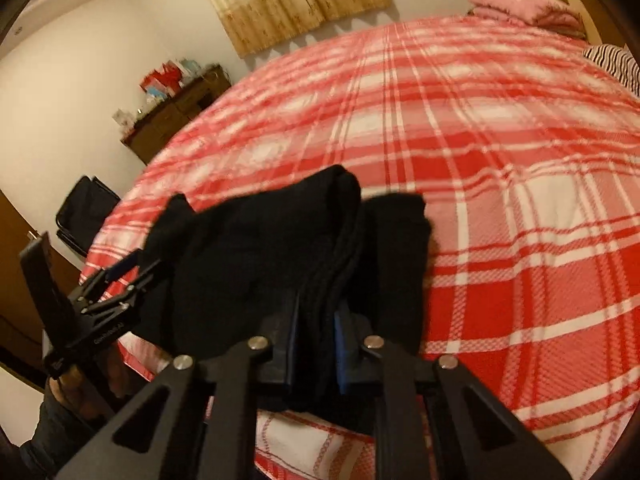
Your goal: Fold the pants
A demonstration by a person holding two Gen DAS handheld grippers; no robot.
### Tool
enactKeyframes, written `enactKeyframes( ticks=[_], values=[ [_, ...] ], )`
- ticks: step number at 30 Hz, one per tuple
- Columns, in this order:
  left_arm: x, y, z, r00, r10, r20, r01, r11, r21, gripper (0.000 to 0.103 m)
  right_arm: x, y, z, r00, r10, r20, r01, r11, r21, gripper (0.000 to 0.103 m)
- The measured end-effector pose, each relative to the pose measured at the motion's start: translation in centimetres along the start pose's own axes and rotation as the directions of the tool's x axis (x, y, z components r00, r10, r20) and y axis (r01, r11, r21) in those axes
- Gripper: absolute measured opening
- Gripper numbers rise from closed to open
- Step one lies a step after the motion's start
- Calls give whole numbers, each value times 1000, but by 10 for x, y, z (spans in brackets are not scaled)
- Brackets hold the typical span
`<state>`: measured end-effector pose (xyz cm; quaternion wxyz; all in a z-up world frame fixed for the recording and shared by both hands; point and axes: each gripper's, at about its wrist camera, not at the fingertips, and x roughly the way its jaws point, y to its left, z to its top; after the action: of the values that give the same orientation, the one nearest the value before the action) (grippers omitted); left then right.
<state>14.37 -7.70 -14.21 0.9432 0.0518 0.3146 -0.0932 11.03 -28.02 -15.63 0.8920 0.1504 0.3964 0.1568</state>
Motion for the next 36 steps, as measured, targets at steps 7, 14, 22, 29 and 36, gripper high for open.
enactKeyframes(
  ticks=[7,14,22,29,36],
  values=[
    [24,21,-2,999,27,-32,-30,995,-91,84,6,-23,-4,997,-74,-34,76,996,52,17],
    [9,16,12,998,41,43,-37,996,-87,84,3,-26,-2,995,-78,-61,81,995,56,20],
    [68,3,28,985,165,-48,-164,986,33,94,3,-16,-10,978,-201,-56,198,979,-56,33],
    [49,17,26,991,124,-47,-127,989,-73,96,-1,-21,-12,974,-214,-69,212,976,-41,47],
    [12,20,23,996,93,3,-93,992,-91,96,-32,21,0,950,-288,124,303,944,-130,68]
  ],
)
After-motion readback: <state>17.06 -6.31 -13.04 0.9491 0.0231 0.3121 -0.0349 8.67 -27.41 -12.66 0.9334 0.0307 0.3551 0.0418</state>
